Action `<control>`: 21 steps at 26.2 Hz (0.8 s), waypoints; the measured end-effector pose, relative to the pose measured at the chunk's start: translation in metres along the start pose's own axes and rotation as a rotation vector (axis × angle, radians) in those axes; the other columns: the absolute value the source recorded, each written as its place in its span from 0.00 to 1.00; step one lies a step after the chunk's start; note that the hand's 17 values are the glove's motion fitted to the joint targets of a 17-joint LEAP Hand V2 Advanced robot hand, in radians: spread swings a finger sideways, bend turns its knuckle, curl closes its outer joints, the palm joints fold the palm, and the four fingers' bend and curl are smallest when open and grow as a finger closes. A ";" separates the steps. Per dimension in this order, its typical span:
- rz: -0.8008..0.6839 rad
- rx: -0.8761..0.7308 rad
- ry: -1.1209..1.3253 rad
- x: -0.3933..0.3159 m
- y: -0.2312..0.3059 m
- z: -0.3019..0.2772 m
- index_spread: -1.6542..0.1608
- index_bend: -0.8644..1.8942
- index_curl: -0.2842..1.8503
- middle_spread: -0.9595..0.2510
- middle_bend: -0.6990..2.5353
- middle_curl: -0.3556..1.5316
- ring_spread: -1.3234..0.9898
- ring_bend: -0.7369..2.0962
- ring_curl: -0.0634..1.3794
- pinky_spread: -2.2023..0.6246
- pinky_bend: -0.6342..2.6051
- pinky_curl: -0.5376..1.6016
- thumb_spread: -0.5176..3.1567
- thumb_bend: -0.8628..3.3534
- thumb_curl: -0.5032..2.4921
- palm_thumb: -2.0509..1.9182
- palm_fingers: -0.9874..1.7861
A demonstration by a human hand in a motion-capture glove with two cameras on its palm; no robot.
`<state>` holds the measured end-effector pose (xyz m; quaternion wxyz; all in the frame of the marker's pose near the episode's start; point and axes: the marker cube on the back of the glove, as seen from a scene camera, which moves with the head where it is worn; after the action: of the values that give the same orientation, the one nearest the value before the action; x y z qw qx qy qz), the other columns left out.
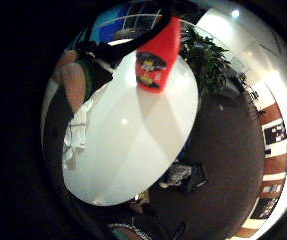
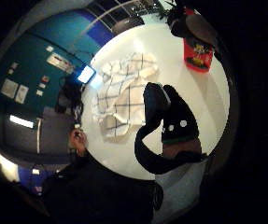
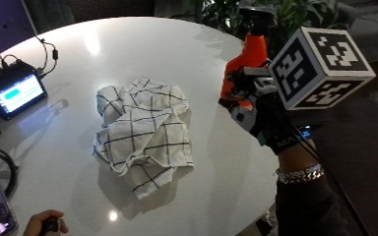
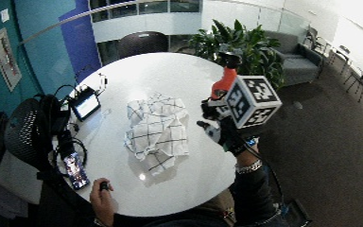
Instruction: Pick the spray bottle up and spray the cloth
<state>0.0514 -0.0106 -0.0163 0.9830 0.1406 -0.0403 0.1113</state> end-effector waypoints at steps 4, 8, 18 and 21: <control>0.084 0.025 0.029 0.019 -0.023 0.001 0.70 0.37 0.25 0.76 0.28 0.33 0.55 0.41 0.24 0.85 0.30 0.38 0.48 0.25 0.25 0.67 0.64; 0.175 0.057 0.077 0.031 -0.051 0.007 0.70 0.37 0.26 0.76 0.27 0.34 0.54 0.41 0.25 0.84 0.29 0.38 0.48 0.25 0.25 0.67 0.64; 0.370 0.204 0.026 0.048 -0.064 0.027 0.74 0.36 0.26 0.75 0.28 0.36 0.54 0.43 0.27 0.82 0.28 0.39 0.48 0.24 0.26 0.68 0.69; 0.380 0.217 0.020 0.047 -0.069 0.034 0.74 0.36 0.26 0.75 0.28 0.36 0.54 0.43 0.28 0.82 0.28 0.39 0.48 0.24 0.26 0.68 0.69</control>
<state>0.1112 -0.0750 0.0028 0.9238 0.2342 -0.0441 0.2998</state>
